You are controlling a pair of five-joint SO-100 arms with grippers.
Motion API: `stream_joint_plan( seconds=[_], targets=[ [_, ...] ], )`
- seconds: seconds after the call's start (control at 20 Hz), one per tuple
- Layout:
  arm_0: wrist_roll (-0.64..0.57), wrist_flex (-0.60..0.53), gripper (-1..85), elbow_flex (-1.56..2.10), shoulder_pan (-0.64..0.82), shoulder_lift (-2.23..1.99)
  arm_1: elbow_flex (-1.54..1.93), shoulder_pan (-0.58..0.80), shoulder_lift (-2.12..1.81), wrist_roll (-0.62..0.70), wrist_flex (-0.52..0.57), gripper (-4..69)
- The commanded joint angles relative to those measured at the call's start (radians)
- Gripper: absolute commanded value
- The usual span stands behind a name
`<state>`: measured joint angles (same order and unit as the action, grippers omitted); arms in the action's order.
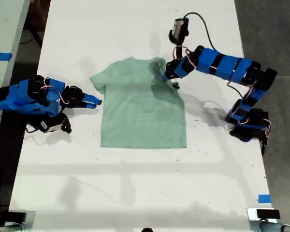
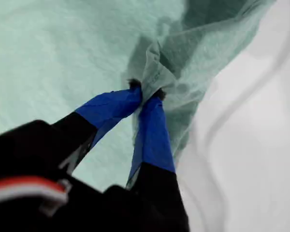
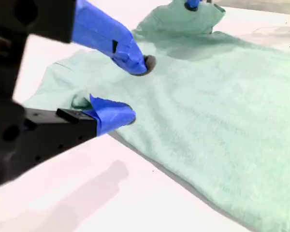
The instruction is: Fold t shirt
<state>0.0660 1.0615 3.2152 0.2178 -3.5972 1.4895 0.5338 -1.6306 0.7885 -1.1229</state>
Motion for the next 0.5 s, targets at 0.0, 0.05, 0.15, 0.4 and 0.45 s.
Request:
stream_joint_plan(
  seconds=[0.0, 0.05, 0.15, 0.4, 0.45],
  targets=[
    [-0.005, 0.003, 12.5, -0.003, 0.015, -0.008, -0.078, -0.092, 0.011, -0.043, 0.054, 1.3],
    [-0.005, 0.003, 12.5, -0.003, 0.015, -0.008, -0.080, -0.098, 0.021, -0.044, 0.057, 1.3],
    [-0.005, 0.003, 12.5, -0.003, 0.015, -0.008, -0.071, -0.087, 0.018, -0.038, 0.048, 1.3],
    [-0.005, 0.003, 12.5, -0.003, 0.015, -0.008, -0.166, -0.178, 0.120, -0.023, -0.035, 26.2],
    [-0.005, 0.003, 12.5, -0.003, 0.015, -0.008, -0.166, -0.152, 0.091, -0.035, -0.081, 26.0]
  ],
)
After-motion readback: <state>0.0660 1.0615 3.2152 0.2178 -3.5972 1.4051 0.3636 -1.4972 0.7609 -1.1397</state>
